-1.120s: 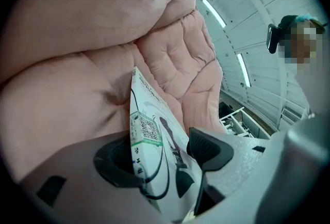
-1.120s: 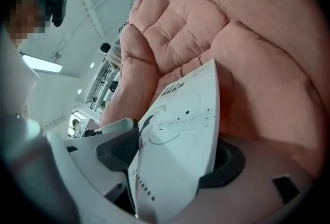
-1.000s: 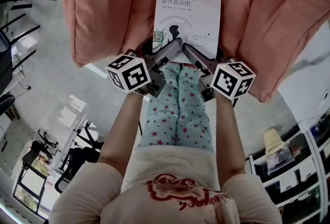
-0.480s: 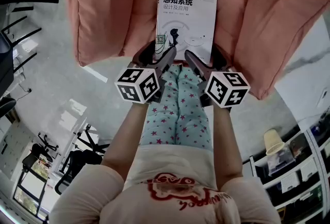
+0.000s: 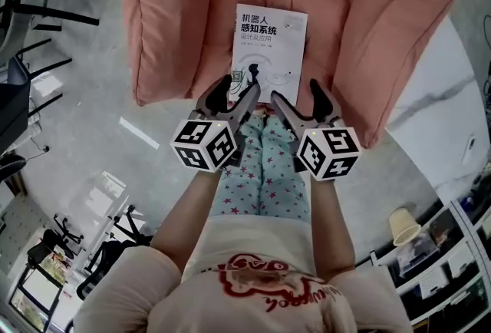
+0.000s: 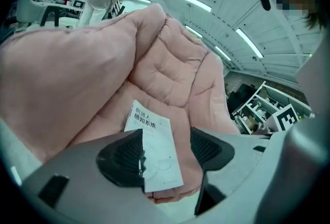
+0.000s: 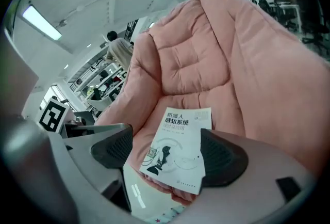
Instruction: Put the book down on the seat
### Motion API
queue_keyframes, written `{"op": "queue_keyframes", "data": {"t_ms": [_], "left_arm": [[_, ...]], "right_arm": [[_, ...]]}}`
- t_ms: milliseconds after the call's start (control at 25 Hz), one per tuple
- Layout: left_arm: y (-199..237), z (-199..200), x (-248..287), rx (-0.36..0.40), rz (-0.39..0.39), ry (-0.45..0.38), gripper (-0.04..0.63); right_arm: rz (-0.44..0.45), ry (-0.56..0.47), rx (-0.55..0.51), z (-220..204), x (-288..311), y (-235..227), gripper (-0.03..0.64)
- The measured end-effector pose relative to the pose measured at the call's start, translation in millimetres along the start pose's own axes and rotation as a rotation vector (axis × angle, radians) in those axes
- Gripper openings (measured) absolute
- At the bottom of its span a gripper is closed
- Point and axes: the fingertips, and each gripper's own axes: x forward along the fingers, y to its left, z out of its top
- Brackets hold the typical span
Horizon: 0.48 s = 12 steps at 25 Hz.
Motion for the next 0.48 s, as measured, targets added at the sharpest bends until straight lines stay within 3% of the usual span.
{"op": "queue_keyframes", "data": {"t_ms": [360,480], "left_arm": [[-105.9,133.5,-43.8,0.13,-0.126,-0.236,0.27],[-140.2,164.6,-71.5,0.19,-0.147,-0.277,0.24]], "right_arm": [[0.003,-0.278,-0.206,150.3,-73.5,61.4,0.401],[0.014,-0.357,-0.25,194.6,-106.9,91.0,0.372]]}}
